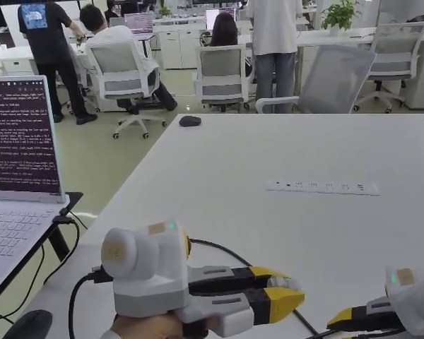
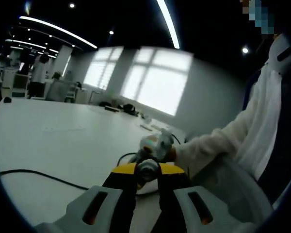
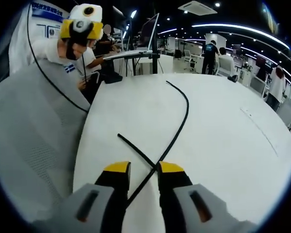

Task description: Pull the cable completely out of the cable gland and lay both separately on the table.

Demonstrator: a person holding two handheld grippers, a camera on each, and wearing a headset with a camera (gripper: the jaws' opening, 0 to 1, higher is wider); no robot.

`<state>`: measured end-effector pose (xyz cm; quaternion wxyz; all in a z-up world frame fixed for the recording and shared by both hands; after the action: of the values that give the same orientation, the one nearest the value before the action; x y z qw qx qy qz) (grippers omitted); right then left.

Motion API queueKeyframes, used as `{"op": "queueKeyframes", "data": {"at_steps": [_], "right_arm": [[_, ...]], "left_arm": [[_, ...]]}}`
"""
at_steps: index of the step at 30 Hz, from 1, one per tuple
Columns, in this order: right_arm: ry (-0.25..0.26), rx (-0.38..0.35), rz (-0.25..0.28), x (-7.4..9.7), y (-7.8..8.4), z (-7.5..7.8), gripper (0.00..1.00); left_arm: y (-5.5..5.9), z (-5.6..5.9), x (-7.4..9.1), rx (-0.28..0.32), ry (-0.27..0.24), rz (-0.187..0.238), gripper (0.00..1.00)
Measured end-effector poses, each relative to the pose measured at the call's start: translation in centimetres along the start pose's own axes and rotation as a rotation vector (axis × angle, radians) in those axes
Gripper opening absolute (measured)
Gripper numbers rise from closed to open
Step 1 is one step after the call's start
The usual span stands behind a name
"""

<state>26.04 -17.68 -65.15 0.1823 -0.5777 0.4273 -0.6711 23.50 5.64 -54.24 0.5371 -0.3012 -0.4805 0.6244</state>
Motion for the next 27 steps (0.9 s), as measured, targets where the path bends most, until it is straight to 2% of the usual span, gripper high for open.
{"op": "queueKeyframes", "data": {"at_steps": [4, 8, 11, 12, 14, 21, 27], "right_arm": [[0.020, -0.016, 0.040, 1.5, -0.6, -0.2, 0.27], [0.047, -0.033, 0.069, 3.2, -1.0, -0.6, 0.30], [0.085, -0.055, 0.087, 4.5, -1.1, -0.9, 0.33], [0.116, -0.059, 0.102, 5.0, -1.1, -0.9, 0.36], [0.139, -0.070, 0.122, 5.7, -1.2, -1.4, 0.42], [0.225, -0.115, 0.114, 8.4, -0.2, -2.5, 0.46], [0.311, -0.172, 0.137, 10.8, 0.9, -3.9, 0.46]], "left_arm": [[0.3, -0.3, -0.3, -0.020, 0.008, -0.025, 0.17], [0.8, -1.2, -0.4, -0.048, 0.008, -0.082, 0.17], [1.3, -2.5, -0.5, -0.059, -0.001, -0.113, 0.17], [1.5, -2.9, -0.5, -0.057, -0.009, -0.119, 0.17], [2.0, -3.7, -0.6, -0.051, -0.025, -0.136, 0.17], [4.5, -6.6, -2.2, -0.023, -0.046, -0.193, 0.17], [7.0, -8.7, -3.8, -0.057, -0.065, -0.274, 0.17]]}}
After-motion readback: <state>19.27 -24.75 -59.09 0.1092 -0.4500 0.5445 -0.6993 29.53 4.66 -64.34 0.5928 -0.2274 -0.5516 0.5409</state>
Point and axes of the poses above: the centre of the closed fingertips' face, and the gripper's own axes: x roughly backward along the fingers, z roughly to its right, y roughly out of its underside, the point moved 10 cm from there along x, roughly backward along the fingers, and after that the axes turned 1 degree about -z, right-handed, at the moved point
